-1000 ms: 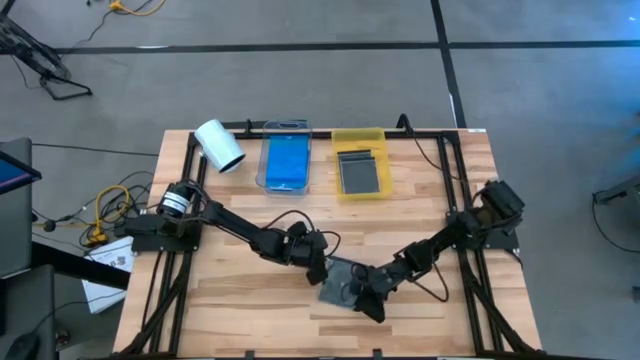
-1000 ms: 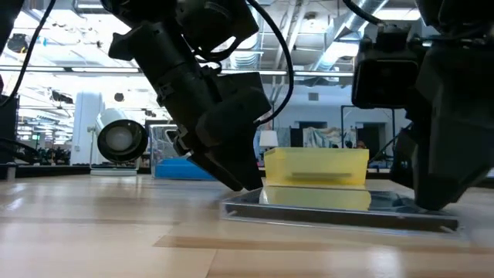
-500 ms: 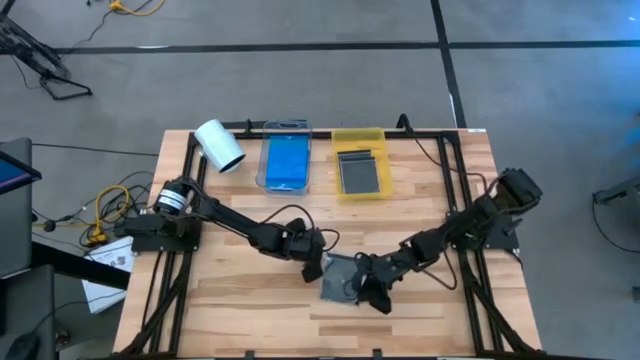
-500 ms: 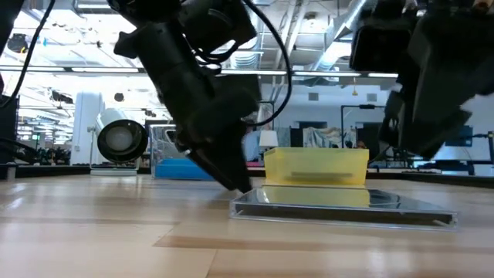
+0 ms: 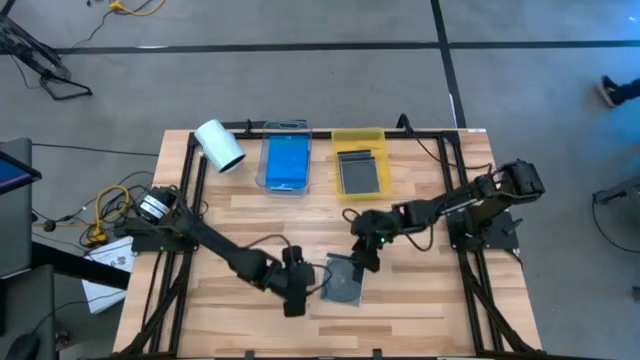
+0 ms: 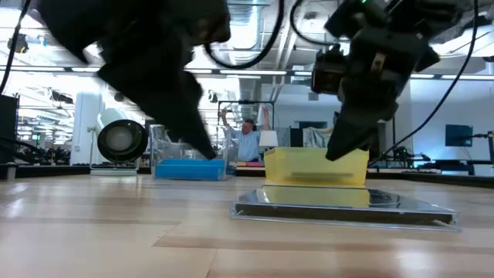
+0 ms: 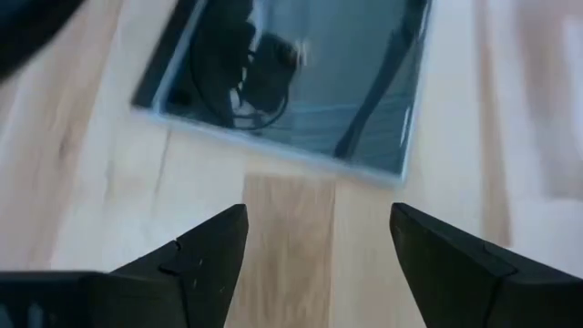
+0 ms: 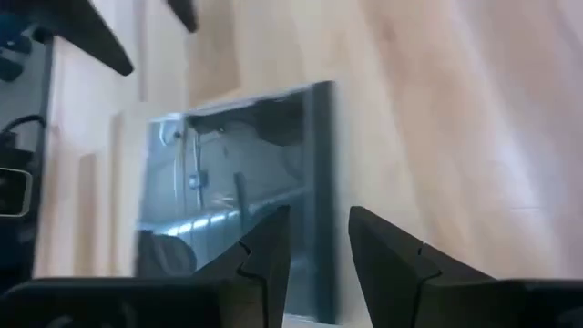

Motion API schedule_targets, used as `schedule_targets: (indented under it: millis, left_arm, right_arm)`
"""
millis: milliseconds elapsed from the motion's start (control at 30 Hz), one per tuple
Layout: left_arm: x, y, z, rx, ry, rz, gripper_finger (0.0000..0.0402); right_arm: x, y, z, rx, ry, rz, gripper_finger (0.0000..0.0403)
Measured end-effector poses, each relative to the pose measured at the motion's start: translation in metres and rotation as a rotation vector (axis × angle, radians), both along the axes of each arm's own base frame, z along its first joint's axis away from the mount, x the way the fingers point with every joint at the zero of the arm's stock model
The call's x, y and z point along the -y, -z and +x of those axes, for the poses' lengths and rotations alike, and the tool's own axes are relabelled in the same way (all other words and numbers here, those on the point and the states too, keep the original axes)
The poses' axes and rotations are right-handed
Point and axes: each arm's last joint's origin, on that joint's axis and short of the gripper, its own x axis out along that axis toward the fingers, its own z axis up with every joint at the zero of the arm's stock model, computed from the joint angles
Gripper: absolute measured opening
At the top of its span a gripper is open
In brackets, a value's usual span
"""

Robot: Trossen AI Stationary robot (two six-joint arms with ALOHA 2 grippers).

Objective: Pick & place jewel cases by type
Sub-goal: Put the black CD case into the yellow bin

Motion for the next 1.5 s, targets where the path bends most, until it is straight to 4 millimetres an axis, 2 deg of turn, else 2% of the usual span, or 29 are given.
schedule_targets:
  millis: [200,400,533,767,867,1000,1100,1500]
  left_arm:
    - [0.018,0.015,0.004,0.057,-0.006,-0.038,0.0265]
    - [0.034,0.018,0.014,0.158,0.093,-0.164,0.0265]
    - [0.036,0.023,0.015,0.155,0.118,-0.185,0.0265]
    - [0.04,0.02,0.016,0.162,0.21,-0.256,0.0265]
    - [0.041,0.023,0.019,0.159,0.239,-0.293,0.0265]
    - [0.039,0.041,0.023,0.11,0.234,-0.32,0.0265]
    - [0.04,0.047,0.028,0.099,0.215,-0.358,0.0265]
    - [0.031,0.055,0.028,0.048,0.111,-0.262,0.0265]
  right_arm:
    - [0.021,0.009,-0.002,-0.079,0.019,-0.005,0.0108]
    - [0.025,0.015,-0.003,-0.113,0.01,0.009,0.0108]
    - [0.02,0.021,-0.001,-0.127,-0.009,0.022,0.0108]
    - [0.01,0.034,0.002,-0.164,-0.045,0.035,0.0108]
    - [0.01,0.035,0.002,-0.156,-0.053,0.042,0.0108]
    - [0.013,0.032,0.003,-0.14,-0.041,0.056,0.0108]
    - [0.016,0.032,0.004,-0.141,-0.033,0.065,0.0108]
    - [0.016,0.033,0.001,-0.174,-0.067,0.127,0.0108]
